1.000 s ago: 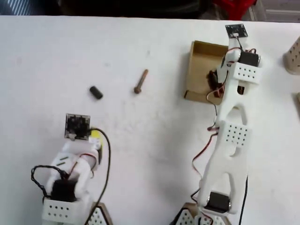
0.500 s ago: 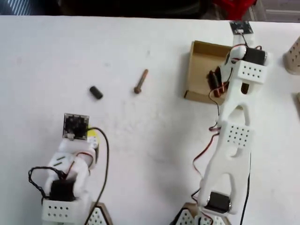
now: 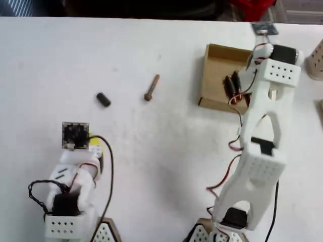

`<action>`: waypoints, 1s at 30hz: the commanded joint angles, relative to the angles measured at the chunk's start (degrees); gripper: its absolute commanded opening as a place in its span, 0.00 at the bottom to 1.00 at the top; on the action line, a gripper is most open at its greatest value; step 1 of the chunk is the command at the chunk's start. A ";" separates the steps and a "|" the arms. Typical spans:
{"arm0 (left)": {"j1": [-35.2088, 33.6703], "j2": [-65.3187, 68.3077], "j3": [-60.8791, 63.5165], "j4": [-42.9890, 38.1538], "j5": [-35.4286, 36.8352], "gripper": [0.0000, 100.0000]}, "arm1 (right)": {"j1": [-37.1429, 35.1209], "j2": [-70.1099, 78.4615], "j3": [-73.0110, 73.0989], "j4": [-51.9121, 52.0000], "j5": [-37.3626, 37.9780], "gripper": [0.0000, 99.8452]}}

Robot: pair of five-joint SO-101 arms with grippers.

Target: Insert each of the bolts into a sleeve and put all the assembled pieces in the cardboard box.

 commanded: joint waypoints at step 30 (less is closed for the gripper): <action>-14.73 48.13 -39.12 6.51 5.89 0.02 | -37.05 -40.31 53.27 -12.62 -6.68 0.02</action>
